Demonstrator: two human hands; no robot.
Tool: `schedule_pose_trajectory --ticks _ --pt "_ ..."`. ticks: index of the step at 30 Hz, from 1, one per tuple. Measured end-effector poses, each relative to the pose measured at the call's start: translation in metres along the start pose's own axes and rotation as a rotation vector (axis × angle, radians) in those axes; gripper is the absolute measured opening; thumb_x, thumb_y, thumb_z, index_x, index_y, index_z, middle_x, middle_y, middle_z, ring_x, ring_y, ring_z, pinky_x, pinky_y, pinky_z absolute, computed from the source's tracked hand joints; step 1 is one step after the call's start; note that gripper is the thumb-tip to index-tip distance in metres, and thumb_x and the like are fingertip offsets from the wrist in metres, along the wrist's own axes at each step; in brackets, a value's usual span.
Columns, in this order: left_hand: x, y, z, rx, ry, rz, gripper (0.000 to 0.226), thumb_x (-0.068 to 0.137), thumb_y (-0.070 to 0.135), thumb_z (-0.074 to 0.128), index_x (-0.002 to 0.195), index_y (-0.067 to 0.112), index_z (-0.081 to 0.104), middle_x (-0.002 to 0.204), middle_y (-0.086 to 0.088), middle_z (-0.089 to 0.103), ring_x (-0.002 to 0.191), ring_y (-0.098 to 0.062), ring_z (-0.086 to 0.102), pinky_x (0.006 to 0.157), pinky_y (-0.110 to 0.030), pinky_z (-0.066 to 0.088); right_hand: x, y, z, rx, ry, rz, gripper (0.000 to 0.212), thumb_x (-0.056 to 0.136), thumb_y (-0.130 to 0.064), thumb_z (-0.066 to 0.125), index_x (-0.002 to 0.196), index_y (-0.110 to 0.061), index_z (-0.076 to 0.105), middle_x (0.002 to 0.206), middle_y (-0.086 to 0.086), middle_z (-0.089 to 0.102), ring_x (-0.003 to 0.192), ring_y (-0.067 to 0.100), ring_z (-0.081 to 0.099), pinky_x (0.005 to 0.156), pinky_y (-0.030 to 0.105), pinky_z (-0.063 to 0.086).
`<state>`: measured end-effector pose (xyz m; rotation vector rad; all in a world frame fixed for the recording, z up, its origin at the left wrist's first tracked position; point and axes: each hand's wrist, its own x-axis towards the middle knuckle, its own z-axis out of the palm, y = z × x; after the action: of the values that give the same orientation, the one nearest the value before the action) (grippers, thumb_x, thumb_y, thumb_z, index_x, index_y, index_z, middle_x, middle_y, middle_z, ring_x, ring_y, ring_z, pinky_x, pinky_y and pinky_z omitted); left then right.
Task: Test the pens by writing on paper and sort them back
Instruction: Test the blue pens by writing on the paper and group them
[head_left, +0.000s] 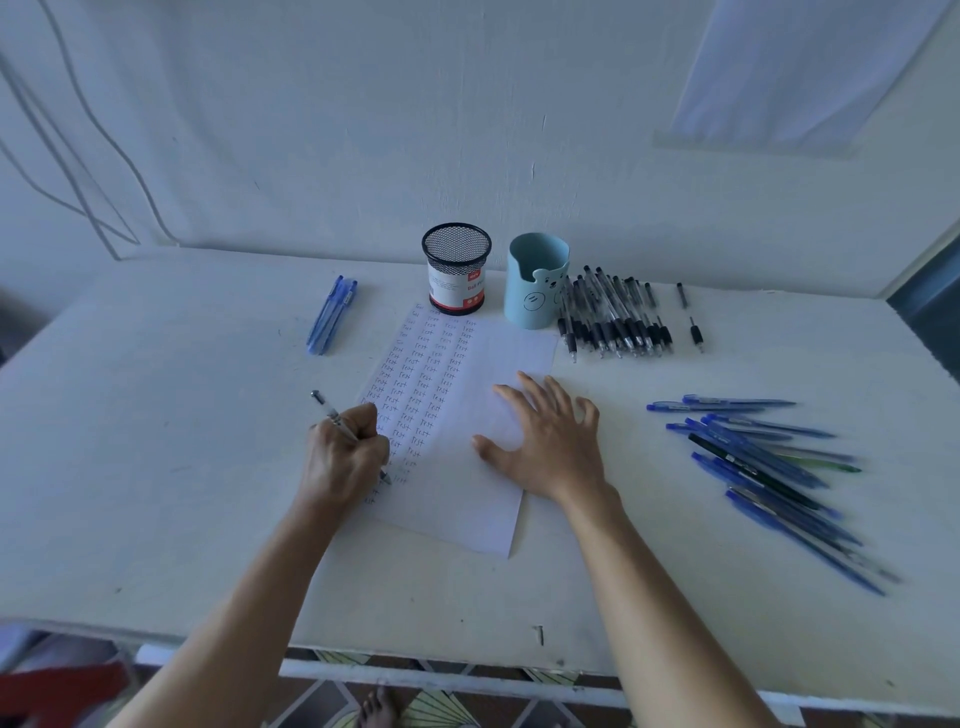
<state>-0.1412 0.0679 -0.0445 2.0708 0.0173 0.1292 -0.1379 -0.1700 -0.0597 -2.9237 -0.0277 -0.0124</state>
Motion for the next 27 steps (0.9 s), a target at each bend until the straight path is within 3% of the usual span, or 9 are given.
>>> schedule_pose_trajectory --ticks 15,27 --pt "-0.0023 0.0054 -0.0001 0.010 -0.037 0.010 0.026 0.052 0.008 0.048 0.052 0.020 0.025 0.046 0.011 0.021 0.046 -0.008 0.020 0.042 -0.023 0.016 0.0003 -0.0008 0.0003 0.019 0.003 0.005 0.087 0.068 -0.085 0.019 0.145 -0.046 0.030 0.163 -0.013 0.017 0.151 0.018 0.011 0.113 0.052 0.011" --pt "-0.0028 0.0032 0.0016 -0.011 -0.052 0.008 0.030 0.054 0.007 0.050 0.056 0.019 0.023 0.055 0.010 0.019 0.054 -0.011 0.018 0.051 -0.029 0.013 0.0007 0.0001 0.0004 0.021 -0.012 0.006 0.084 0.071 -0.085 0.022 0.145 -0.047 0.029 0.164 -0.013 0.015 0.151 0.017 0.009 0.113 0.052 0.011"
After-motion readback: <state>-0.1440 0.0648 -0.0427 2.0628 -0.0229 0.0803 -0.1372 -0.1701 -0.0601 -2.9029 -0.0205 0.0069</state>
